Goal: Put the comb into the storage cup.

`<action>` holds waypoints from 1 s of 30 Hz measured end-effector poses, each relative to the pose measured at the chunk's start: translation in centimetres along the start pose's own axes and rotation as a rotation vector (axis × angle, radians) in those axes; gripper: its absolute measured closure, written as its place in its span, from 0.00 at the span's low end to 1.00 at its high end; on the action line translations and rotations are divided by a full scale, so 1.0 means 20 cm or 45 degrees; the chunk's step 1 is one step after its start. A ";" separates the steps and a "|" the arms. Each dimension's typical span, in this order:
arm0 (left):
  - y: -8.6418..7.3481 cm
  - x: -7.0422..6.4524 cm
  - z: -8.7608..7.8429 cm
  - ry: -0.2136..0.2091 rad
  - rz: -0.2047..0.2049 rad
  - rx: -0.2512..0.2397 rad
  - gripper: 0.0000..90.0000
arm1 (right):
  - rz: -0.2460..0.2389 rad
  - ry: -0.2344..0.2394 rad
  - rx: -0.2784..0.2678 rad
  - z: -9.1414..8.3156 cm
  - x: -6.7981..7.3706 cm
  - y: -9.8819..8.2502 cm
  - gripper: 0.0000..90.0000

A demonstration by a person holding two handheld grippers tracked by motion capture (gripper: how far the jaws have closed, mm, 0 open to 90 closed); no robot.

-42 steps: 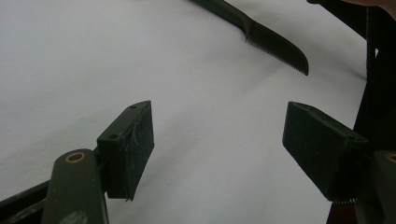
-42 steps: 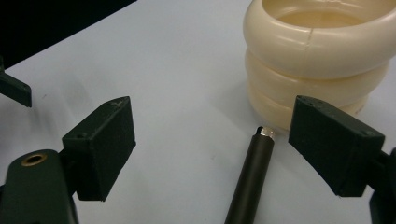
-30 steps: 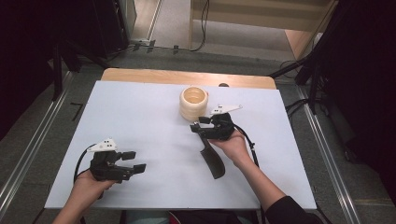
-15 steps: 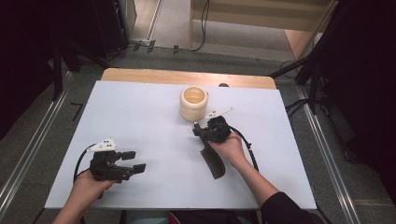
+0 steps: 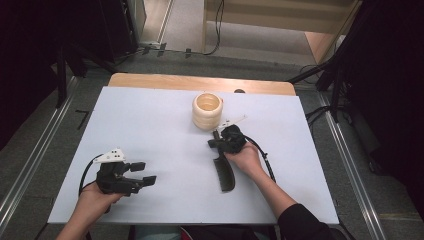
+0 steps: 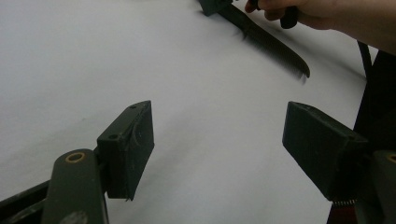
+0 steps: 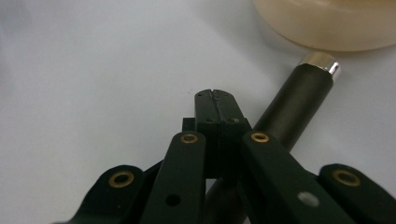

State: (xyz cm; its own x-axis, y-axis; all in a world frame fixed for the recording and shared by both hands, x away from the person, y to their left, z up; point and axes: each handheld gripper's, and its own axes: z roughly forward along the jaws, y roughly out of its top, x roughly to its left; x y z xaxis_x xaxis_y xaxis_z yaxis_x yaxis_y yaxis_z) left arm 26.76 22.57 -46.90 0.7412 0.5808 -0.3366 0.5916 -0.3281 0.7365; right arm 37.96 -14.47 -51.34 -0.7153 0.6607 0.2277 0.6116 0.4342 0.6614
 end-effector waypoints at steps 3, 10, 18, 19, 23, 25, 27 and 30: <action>0.00 0.00 0.00 0.001 0.000 -0.001 0.29 | 0.008 -0.003 0.003 -0.01 -0.01 0.00 0.97; 0.00 0.00 0.00 -0.002 0.000 -0.002 0.29 | 0.043 -0.007 -0.017 -0.03 -0.05 -0.01 0.97; 0.00 0.00 0.00 -0.001 -0.001 0.001 0.29 | 0.070 -0.032 -0.020 -0.04 -0.09 -0.02 0.97; 0.00 0.00 0.00 -0.002 -0.001 0.001 0.29 | 0.064 -0.033 -0.021 -0.04 -0.10 -0.02 0.97; 0.00 0.00 0.00 0.000 0.000 0.002 0.29 | 0.078 -0.046 -0.023 -0.05 -0.12 -0.02 0.97; 0.00 0.00 0.01 0.001 0.000 0.004 0.29 | 0.086 -0.055 -0.026 -0.05 -0.14 -0.02 0.97; 0.00 0.00 0.01 0.002 0.000 0.005 0.29 | 0.100 -0.059 -0.027 -0.05 -0.15 -0.02 0.97; 0.00 0.00 0.00 0.001 0.001 0.006 0.29 | 0.112 -0.072 -0.030 -0.06 -0.18 -0.02 0.97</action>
State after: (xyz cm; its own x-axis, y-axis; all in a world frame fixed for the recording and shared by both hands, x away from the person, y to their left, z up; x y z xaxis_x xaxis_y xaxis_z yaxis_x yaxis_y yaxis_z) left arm 26.83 22.54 -46.99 0.7413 0.5812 -0.3355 0.5925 -0.3319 0.7341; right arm 39.82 -17.70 -51.51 -0.6386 0.7294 0.2454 0.6625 0.3587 0.6576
